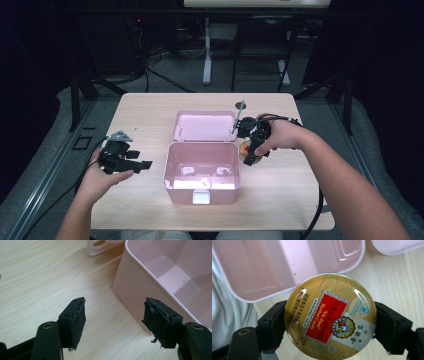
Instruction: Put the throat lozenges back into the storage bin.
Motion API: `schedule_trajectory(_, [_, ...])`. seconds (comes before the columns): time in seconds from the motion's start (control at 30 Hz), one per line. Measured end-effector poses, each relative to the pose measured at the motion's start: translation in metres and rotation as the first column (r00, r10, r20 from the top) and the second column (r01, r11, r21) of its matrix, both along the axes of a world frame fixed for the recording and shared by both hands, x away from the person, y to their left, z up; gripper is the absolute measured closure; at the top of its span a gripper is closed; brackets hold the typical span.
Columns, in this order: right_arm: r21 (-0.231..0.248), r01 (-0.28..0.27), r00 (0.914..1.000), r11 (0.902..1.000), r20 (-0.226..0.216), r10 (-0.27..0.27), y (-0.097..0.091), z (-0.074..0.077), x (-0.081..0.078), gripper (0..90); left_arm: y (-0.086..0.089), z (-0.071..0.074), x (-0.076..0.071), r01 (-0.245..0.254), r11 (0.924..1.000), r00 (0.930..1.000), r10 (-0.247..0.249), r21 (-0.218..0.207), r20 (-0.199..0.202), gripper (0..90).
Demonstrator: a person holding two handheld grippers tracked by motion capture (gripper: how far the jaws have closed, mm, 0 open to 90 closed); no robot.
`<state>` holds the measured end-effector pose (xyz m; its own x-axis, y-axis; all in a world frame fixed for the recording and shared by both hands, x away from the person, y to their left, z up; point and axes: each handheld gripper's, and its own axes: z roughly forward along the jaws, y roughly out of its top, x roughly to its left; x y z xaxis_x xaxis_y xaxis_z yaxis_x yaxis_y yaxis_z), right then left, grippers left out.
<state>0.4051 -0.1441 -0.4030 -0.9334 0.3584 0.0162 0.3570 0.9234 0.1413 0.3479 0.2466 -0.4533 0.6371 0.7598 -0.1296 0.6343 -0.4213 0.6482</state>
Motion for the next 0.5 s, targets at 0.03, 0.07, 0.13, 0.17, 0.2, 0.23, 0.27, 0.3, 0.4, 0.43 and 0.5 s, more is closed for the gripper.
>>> schedule_trajectory(0.03, [-0.004, -0.014, 0.9999, 0.9999, 0.003, 0.014, 0.002, 0.001, -0.001, 19.8, 0.0, 0.0, 0.0, 0.0, 1.0, 1.0, 0.0, 0.0, 0.0, 33.8])
schedule_trajectory(0.07, [-0.006, -0.024, 0.9997, 0.9997, 0.005, 0.024, 0.004, 0.002, -0.002, 19.8, 0.0, 0.0, 0.0, -0.001, 1.0, 1.0, 0.001, 0.0, -0.001, 33.8])
schedule_trajectory(0.13, [-0.007, -0.046, 0.9989, 0.9989, 0.004, 0.046, 0.008, 0.004, -0.002, 19.8, 0.0, 0.0, 0.0, 0.0, 1.0, 1.0, 0.0, 0.0, -0.002, 33.8])
schedule_trajectory(0.17, [-0.008, -0.054, 0.9985, 0.9985, 0.003, 0.054, 0.01, 0.005, -0.002, 19.8, 0.0, 0.0, 0.0, 0.002, 1.0, 1.0, -0.002, 0.002, -0.001, 33.9])
schedule_trajectory(0.2, [-0.01, -0.061, 0.9981, 0.9981, 0.005, 0.061, 0.012, 0.005, -0.003, 19.8, 0.0, 0.0, 0.0, 0.001, 1.0, 1.0, -0.001, 0.001, -0.002, 33.8])
schedule_trajectory(0.23, [-0.013, -0.067, 0.9978, 0.9977, 0.005, 0.067, 0.014, 0.006, -0.003, 19.8, 0.0, 0.0, 0.0, 0.0, 1.0, 1.0, 0.0, 0.0, -0.002, 33.8])
schedule_trajectory(0.27, [-0.014, -0.071, 0.9975, 0.9974, 0.005, 0.071, 0.016, 0.006, -0.003, 19.8, 0.0, 0.0, 0.0, 0.0, 1.0, 1.0, 0.0, -0.001, -0.001, 33.8])
schedule_trajectory(0.3, [-0.014, -0.074, 0.9973, 0.9972, 0.002, 0.074, 0.019, 0.007, -0.003, 19.8, 0.0, 0.0, 0.0, 0.002, 1.0, 1.0, -0.002, 0.001, 0.0, 33.9])
schedule_trajectory(0.4, [-0.015, -0.093, 0.9956, 0.9955, -0.002, 0.093, 0.026, 0.006, -0.004, 19.8, -0.001, -0.001, 0.001, 0.008, 1.0, 1.0, -0.008, 0.005, -0.004, 33.8])
schedule_trajectory(0.43, [-0.017, -0.099, 0.9951, 0.995, -0.002, 0.099, 0.029, 0.005, -0.005, 19.8, -0.001, -0.001, 0.001, 0.007, 0.9999, 1.0, -0.007, 0.007, -0.003, 33.8])
schedule_trajectory(0.5, [-0.022, -0.112, 0.9937, 0.9935, -0.002, 0.112, 0.035, 0.004, -0.006, 19.8, -0.001, -0.001, 0.0, 0.007, 1.0, 1.0, -0.007, 0.007, -0.003, 33.8])
